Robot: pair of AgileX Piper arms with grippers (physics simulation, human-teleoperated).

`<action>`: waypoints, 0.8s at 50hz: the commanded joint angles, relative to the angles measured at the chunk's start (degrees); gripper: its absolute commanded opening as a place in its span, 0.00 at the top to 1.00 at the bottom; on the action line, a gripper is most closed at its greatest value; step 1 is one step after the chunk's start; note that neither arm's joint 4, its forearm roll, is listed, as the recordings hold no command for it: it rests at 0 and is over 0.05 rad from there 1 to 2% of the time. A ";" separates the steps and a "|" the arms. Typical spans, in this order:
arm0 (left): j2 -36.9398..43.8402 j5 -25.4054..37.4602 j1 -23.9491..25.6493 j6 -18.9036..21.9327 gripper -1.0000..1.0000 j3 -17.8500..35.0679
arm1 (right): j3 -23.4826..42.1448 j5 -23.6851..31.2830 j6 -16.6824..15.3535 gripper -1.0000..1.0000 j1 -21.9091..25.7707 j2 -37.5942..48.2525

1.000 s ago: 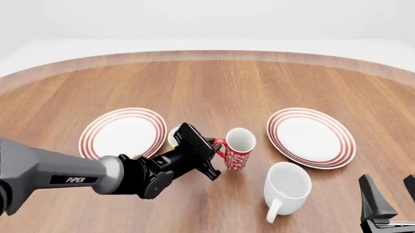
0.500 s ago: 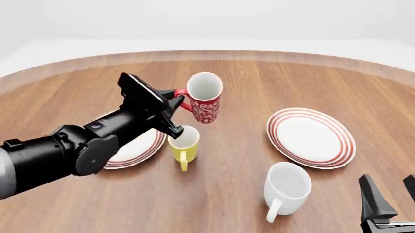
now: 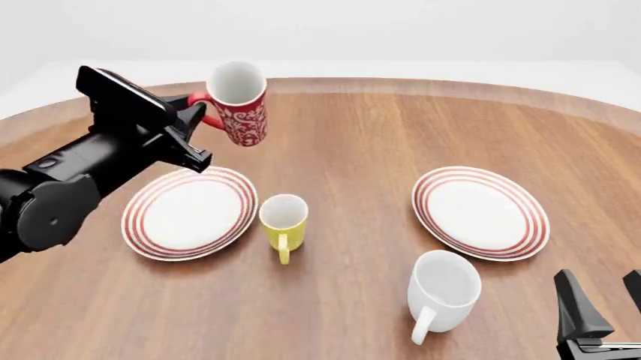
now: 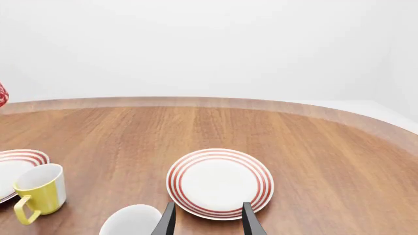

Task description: Put the red mug on the left plate.

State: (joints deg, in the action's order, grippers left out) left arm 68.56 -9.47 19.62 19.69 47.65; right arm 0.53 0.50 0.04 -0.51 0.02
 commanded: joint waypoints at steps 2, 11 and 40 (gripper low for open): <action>-0.11 -0.38 -7.23 0.06 1.00 0.68 | -0.15 -0.26 -0.04 0.00 0.09 0.11; 3.41 -4.10 -12.83 -1.41 1.00 -1.01 | -0.15 -0.26 -0.03 0.00 0.10 0.11; 30.07 -15.77 -22.45 -9.88 1.00 1.28 | -0.15 -0.25 -0.04 0.00 0.09 0.11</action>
State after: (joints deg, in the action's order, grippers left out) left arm 91.80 -21.36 -0.92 12.74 48.90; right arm 0.53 0.50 0.04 -0.51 0.02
